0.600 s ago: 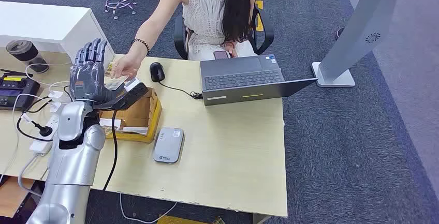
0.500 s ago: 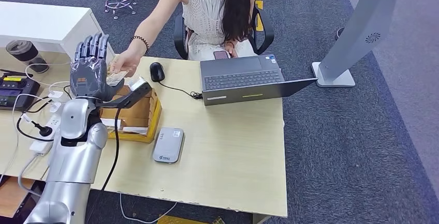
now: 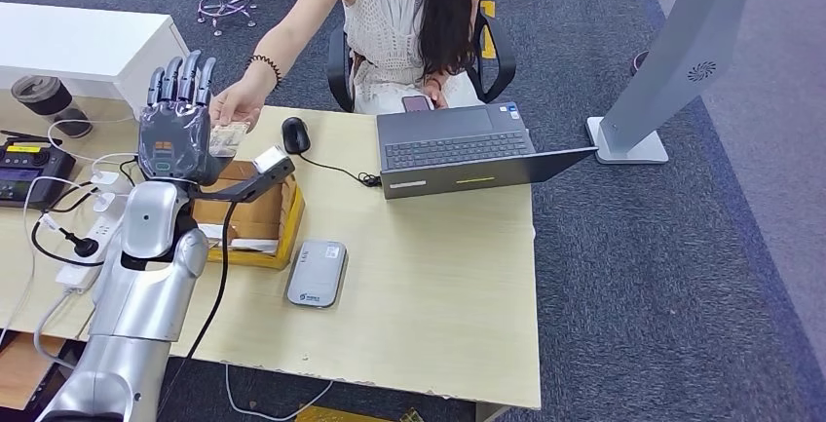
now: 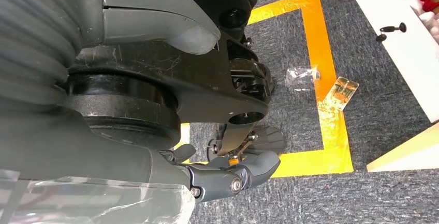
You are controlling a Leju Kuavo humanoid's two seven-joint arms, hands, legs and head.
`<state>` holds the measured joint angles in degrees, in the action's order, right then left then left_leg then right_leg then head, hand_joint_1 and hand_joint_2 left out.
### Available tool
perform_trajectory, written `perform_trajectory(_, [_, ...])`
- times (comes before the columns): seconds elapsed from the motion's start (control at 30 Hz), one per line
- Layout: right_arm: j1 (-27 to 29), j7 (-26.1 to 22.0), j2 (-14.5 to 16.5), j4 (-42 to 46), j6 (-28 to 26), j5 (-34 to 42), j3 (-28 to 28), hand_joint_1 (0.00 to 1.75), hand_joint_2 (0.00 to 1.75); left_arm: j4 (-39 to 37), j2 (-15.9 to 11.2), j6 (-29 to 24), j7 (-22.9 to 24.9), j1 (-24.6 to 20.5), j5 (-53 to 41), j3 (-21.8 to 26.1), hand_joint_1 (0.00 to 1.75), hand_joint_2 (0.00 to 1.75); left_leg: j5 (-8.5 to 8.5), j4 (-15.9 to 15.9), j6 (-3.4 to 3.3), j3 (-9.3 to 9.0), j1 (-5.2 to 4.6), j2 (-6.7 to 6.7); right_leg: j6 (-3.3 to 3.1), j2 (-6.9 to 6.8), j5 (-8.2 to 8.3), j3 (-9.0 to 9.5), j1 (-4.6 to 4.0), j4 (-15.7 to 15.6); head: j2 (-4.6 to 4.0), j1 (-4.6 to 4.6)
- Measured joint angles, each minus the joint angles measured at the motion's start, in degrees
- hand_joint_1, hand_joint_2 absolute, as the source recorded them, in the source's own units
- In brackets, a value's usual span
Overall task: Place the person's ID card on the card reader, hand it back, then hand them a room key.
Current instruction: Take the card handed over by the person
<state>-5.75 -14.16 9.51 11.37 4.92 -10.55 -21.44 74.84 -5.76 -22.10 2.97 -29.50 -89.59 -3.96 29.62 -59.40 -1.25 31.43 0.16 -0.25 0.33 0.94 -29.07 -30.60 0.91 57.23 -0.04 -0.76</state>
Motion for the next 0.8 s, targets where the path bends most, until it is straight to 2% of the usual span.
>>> perform_trajectory(0.03, [0.0,0.01,0.0,0.0,0.0,-0.02,0.0,0.0,1.75,-0.16,-0.04,0.0,0.0,0.0,0.01,-0.01,0.0,1.75,0.0,0.0,0.0,0.0,0.0,0.0,0.0,0.0,0.0,0.0,0.0,0.0,0.0,0.01])
perform_trajectory(0.17, [0.02,0.04,0.0,0.0,-0.06,-0.02,0.0,0.0,1.75,-0.62,-0.06,0.05,0.01,0.01,0.02,-0.1,1.75,1.75,0.0,0.0,0.0,0.0,0.0,0.0,0.0,0.0,0.0,0.0,0.0,0.0,0.0,0.0])
perform_trajectory(0.8, [0.15,-0.01,0.02,0.0,-0.15,-0.08,0.0,0.0,1.75,-1.77,-0.03,1.72,-1.16,0.01,1.87,-0.7,1.75,1.75,0.0,0.0,0.0,0.01,0.0,0.0,0.0,0.0,0.0,-0.01,0.0,0.0,0.0,0.0])
